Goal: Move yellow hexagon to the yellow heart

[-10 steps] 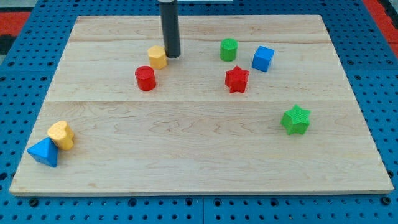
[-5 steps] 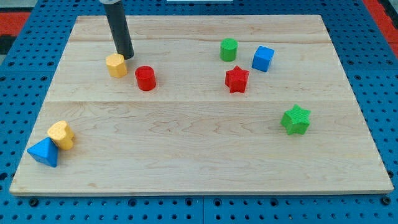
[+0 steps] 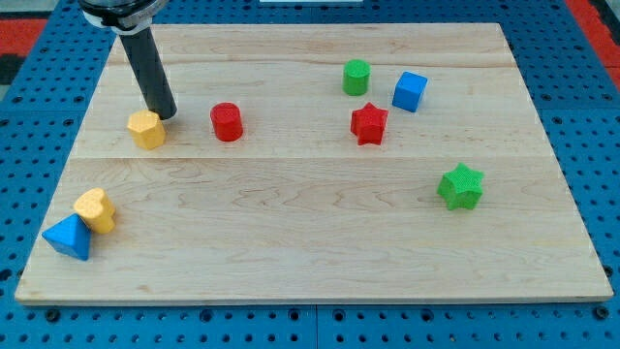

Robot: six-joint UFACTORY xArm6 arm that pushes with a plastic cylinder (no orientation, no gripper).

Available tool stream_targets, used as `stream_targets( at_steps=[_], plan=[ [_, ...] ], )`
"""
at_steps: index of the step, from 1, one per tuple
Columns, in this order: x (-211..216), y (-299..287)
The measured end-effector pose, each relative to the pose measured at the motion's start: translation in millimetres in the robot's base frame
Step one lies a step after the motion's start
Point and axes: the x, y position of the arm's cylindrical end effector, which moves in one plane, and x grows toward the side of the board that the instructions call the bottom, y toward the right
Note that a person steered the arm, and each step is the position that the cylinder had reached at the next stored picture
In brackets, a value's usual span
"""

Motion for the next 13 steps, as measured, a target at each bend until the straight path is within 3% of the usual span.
stream_targets(
  at_steps=[6, 13],
  plan=[
    [21, -35],
    [49, -11]
  ],
)
